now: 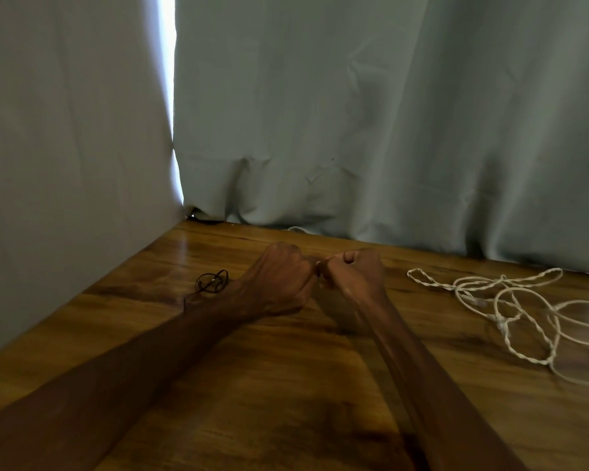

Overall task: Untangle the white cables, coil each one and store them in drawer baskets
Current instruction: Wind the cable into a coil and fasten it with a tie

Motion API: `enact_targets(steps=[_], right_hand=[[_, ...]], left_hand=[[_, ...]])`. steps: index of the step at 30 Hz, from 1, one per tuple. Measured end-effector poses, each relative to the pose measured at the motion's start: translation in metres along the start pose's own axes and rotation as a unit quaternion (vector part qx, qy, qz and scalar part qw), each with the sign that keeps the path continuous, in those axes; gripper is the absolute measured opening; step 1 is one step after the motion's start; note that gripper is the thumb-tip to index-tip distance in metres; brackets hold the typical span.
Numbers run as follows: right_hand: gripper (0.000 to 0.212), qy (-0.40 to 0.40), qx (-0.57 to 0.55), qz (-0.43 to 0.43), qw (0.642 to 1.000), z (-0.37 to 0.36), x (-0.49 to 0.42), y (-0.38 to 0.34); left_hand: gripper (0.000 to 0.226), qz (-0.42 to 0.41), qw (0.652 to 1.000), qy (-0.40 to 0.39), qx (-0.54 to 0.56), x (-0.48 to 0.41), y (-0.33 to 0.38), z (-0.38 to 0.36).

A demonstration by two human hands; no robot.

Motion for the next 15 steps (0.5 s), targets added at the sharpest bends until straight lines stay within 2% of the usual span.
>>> enact_targets(steps=[3,6,9,15], right_hand=[[0.019,0.022,-0.012,-0.012,1.000,-0.005,0.000,0.003],[0.029,0.037,-0.036,-0.017,0.999,-0.010,-0.002,0.005],[0.017,0.051,-0.075,-0.049,0.995,-0.014,-0.006,0.005],[0.016,0.068,-0.118,-0.044,0.990,-0.015,-0.006,0.003]], left_hand=[[0.030,0.014,1.000,0.005,-0.002,-0.001,0.001,-0.004],[0.030,0.026,0.999,0.023,0.004,-0.002,0.002,-0.006],[0.028,0.072,0.996,0.054,0.029,-0.005,0.004,-0.006],[0.019,0.153,0.979,0.117,0.066,-0.009,0.006,-0.001]])
Point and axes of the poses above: each hand's wrist, its own x-axis away from the middle knuckle, its own z-axis out of the back of the hand, y = z × x, the point moved 1 cm from there along -x, towards the middle knuckle, and after that the axes turned 7 degrees about y, right-handed, at the moved point
